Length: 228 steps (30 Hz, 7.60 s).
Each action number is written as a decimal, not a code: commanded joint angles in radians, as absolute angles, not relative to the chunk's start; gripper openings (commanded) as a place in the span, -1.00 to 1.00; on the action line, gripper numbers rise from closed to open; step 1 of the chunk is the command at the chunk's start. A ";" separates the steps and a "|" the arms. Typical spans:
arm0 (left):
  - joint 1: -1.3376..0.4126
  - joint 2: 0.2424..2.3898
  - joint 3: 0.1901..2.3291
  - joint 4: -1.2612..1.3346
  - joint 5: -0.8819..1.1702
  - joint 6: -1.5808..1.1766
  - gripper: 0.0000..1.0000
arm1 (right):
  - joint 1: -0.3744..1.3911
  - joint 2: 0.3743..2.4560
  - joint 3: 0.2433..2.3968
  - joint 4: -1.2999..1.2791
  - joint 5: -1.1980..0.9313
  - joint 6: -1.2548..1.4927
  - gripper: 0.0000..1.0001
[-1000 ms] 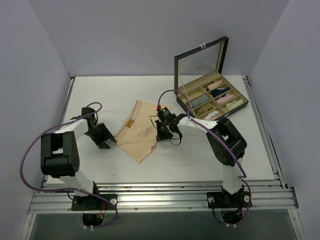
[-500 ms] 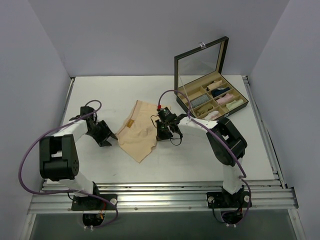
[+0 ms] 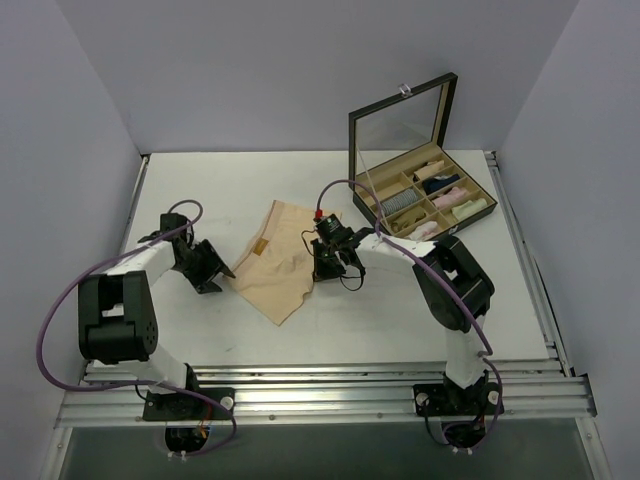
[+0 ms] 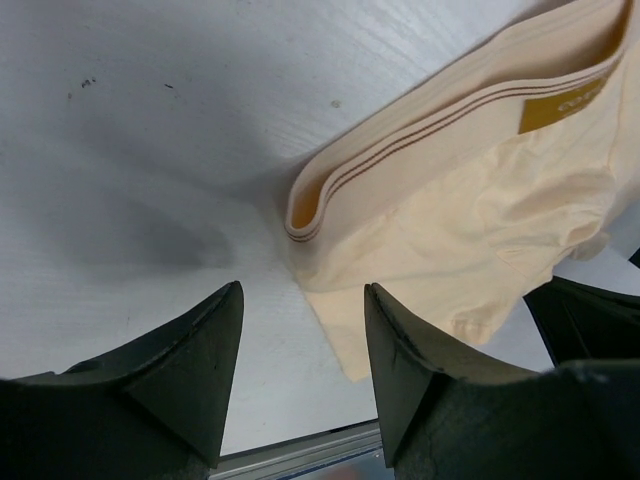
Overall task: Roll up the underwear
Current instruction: Fold the underwear
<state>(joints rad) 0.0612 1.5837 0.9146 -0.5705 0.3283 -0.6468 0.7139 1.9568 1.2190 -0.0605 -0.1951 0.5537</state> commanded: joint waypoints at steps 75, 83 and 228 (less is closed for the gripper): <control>0.081 1.738 0.907 -0.512 0.341 -0.724 -0.95 | 1.141 1.980 1.318 -0.117 -0.005 0.361 -0.35; 0.081 1.743 0.922 -0.525 0.328 -0.719 -0.95 | 1.166 2.032 1.321 -0.163 0.083 0.356 -0.45; -0.078 1.824 1.344 -1.092 0.018 -0.699 -0.34 | 0.649 2.234 1.654 -0.216 -0.241 0.258 -0.73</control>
